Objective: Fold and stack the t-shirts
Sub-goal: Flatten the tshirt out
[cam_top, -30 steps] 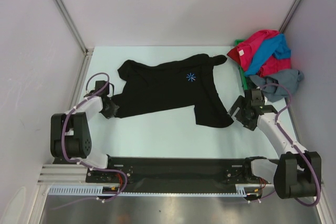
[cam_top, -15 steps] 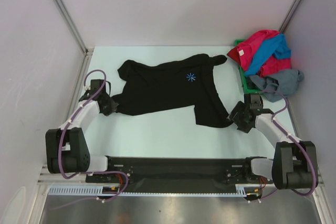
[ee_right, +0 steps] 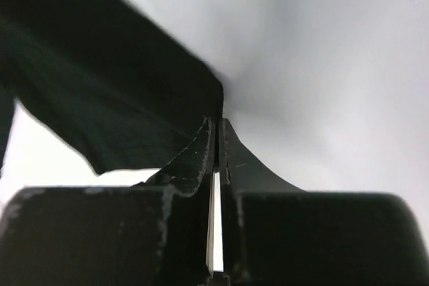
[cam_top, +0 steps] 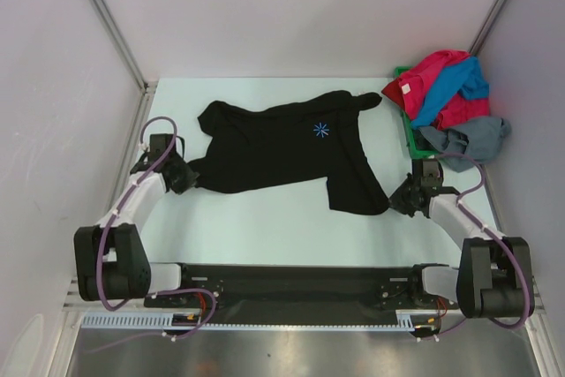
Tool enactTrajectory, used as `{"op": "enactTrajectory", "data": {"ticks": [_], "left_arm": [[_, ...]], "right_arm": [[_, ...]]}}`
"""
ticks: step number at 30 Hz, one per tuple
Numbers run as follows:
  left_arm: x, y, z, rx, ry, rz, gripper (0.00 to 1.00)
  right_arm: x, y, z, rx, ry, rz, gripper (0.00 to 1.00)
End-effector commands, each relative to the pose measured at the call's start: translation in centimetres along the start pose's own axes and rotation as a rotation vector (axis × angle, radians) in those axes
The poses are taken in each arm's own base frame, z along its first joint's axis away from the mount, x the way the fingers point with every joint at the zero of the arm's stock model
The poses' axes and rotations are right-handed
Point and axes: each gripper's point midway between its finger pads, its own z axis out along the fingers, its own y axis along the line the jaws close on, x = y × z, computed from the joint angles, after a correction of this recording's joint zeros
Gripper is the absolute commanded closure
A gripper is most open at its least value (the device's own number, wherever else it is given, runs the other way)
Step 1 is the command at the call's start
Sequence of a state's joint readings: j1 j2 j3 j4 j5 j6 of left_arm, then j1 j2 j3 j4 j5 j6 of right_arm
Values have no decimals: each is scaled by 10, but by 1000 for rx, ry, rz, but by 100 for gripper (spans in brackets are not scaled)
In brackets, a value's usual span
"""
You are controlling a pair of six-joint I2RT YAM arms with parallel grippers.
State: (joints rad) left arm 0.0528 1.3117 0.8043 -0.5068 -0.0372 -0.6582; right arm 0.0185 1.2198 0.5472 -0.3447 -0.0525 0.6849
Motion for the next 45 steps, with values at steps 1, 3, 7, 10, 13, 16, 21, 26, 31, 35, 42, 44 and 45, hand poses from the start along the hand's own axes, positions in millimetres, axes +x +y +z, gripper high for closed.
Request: {"op": "enactTrajectory", "data": {"ticks": [1, 3, 7, 10, 13, 16, 21, 26, 31, 35, 42, 44, 45], "left_arm": [[-14, -16, -18, 74, -50, 39, 100], [-27, -23, -34, 102, -104, 48, 100], [-76, -53, -91, 206, -284, 85, 100], [-113, -80, -144, 312, -427, 108, 100], [-141, -107, -199, 432, -550, 147, 100], [-166, -127, -257, 519, -677, 182, 100], [-184, -148, -360, 688, -890, 257, 100], [-185, -142, -483, 807, -1163, 295, 100], [-168, -116, -589, 879, -1408, 284, 100], [-158, -93, -645, 873, -1540, 262, 100], [-175, -84, -659, 805, -1596, 193, 100], [-193, -98, -628, 775, -1538, 188, 99], [-201, -104, -619, 777, -1530, 182, 100]], "right_arm": [[-18, 27, -17, -127, -66, 16, 100], [-35, 49, -38, -210, -127, 21, 100], [-87, 104, -116, -428, -347, -7, 100], [-132, 145, -193, -569, -544, -76, 100], [-167, 179, -270, -664, -713, -176, 100], [-184, 196, -328, -726, -861, -252, 100], [-204, 214, -456, -850, -1152, -316, 100], [-197, 206, -566, -928, -1426, -353, 100], [-169, 184, -663, -1015, -1668, -366, 100], [-144, 162, -713, -1057, -1790, -357, 100], [-132, 154, -752, -1121, -1902, -357, 100], [-147, 168, -738, -1110, -1871, -362, 100], [-155, 176, -727, -1103, -1841, -369, 100]]}}
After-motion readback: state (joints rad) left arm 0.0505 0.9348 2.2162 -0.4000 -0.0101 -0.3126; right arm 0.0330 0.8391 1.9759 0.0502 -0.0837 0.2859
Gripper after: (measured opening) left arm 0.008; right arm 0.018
